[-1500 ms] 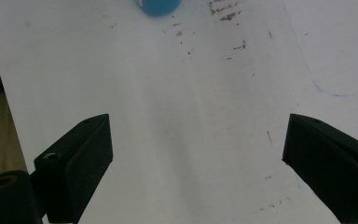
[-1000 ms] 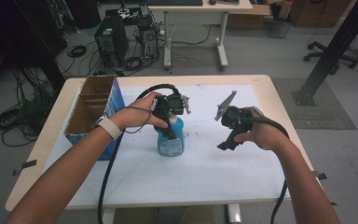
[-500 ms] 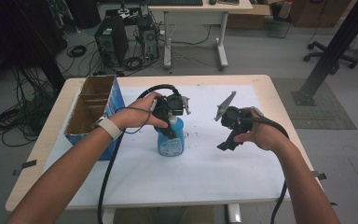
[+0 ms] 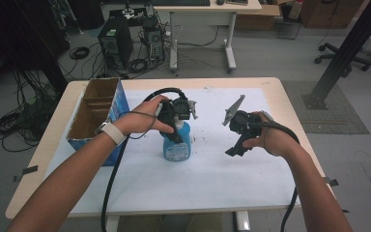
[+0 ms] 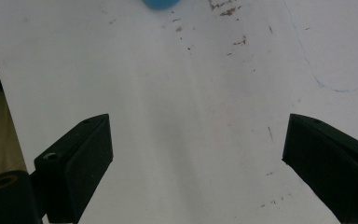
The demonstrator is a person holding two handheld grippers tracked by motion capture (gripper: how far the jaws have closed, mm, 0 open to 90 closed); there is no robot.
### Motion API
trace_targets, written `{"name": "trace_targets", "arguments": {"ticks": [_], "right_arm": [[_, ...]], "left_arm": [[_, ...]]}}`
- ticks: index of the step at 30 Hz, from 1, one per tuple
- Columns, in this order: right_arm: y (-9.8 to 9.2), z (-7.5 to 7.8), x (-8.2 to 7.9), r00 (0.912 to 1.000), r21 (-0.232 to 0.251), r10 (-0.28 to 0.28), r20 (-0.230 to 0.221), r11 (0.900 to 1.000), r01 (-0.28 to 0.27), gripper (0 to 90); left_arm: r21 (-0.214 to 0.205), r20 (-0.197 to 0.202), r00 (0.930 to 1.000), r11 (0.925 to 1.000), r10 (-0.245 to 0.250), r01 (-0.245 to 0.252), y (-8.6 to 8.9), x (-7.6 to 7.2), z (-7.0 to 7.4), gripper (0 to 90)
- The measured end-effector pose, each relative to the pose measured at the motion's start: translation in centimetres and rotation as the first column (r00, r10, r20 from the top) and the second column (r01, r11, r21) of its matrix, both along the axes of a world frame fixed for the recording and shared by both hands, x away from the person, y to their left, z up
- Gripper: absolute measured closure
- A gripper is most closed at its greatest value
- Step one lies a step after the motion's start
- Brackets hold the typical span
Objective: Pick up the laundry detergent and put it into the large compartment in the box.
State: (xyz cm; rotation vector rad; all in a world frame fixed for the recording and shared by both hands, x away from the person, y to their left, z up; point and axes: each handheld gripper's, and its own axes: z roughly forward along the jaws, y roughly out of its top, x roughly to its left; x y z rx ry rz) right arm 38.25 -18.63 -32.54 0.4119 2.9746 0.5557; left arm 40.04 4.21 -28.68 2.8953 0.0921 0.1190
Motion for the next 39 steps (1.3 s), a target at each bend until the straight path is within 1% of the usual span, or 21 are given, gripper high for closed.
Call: {"name": "trace_targets", "arguments": {"ticks": [4,7,11,15,16,18,19,20,23,25,32,36,39], "right_arm": [[0.0,0.1,-0.1,1.0,0.0,0.003,0.002,1.0,-0.003,8.3],[0.0,0.2,-0.1,1.0,0.001,0.001,0.004,1.0,-0.001,8.4],[0.1,0.4,-0.3,1.0,0.002,0.004,0.009,1.0,-0.004,8.4],[0.1,0.5,-0.3,0.9999,0.001,0.007,0.012,1.0,-0.007,8.4],[0.1,0.5,-0.3,0.9999,0.002,0.008,0.013,1.0,-0.008,8.4],[0.2,0.6,-0.3,0.9999,0.003,0.008,0.013,1.0,-0.008,8.4],[0.2,0.6,-0.4,0.9998,0.003,0.01,0.016,0.9999,-0.01,8.4],[0.2,0.7,-0.4,0.9998,0.004,0.011,0.017,0.9999,-0.011,8.4],[0.3,0.8,-0.5,0.9997,0.008,0.012,0.019,0.9999,-0.012,8.4],[0.3,0.9,-0.5,0.9997,0.006,0.014,0.021,0.9999,-0.015,8.3],[0.3,1.1,-0.8,0.9995,0.01,0.016,0.029,0.9998,-0.017,8.4],[0.3,1.3,-0.9,0.9993,0.013,0.019,0.033,0.9997,-0.019,8.4],[0.2,1.4,-1.0,0.9991,0.014,0.021,0.036,0.9997,-0.021,8.4]], "left_arm": [[0.006,-0.004,1.0,1.0,0.007,-0.007,0.1,0.0,0.4,37.5],[-0.005,-0.012,0.9993,0.9994,0.034,-0.034,0.3,0.0,0.7,37.5],[0.0,-0.004,0.9983,0.9983,0.058,-0.058,0.6,-0.1,1.2,37.5],[0.002,-0.001,0.9979,0.9979,0.064,-0.064,0.6,-0.4,1.6,37.5],[0.001,0.006,0.9974,0.9975,0.071,-0.071,0.6,-0.5,1.9,37.5],[-0.001,0.007,0.997,0.9971,0.076,-0.076,0.6,-0.5,2.1,37.5],[-0.004,0.012,0.9963,0.9963,0.086,-0.086,0.7,-0.7,2.4,37.4],[-0.004,0.012,0.9963,0.9963,0.086,-0.086,0.7,-0.7,2.4,37.4],[-0.005,0.026,0.9952,0.9955,0.094,-0.094,0.7,-0.9,3.0,37.5],[-0.004,0.025,0.9938,0.9941,0.109,-0.109,0.7,-1.2,3.5,37.5],[0.0,0.035,0.9912,0.9918,0.128,-0.128,0.7,-1.7,4.4,37.5],[-0.003,0.044,0.9879,0.9889,0.149,-0.149,0.8,-2.0,5.1,37.5],[-0.012,0.042,0.9844,0.9853,0.171,-0.171,0.9,-2.2,5.6,37.4]]}}
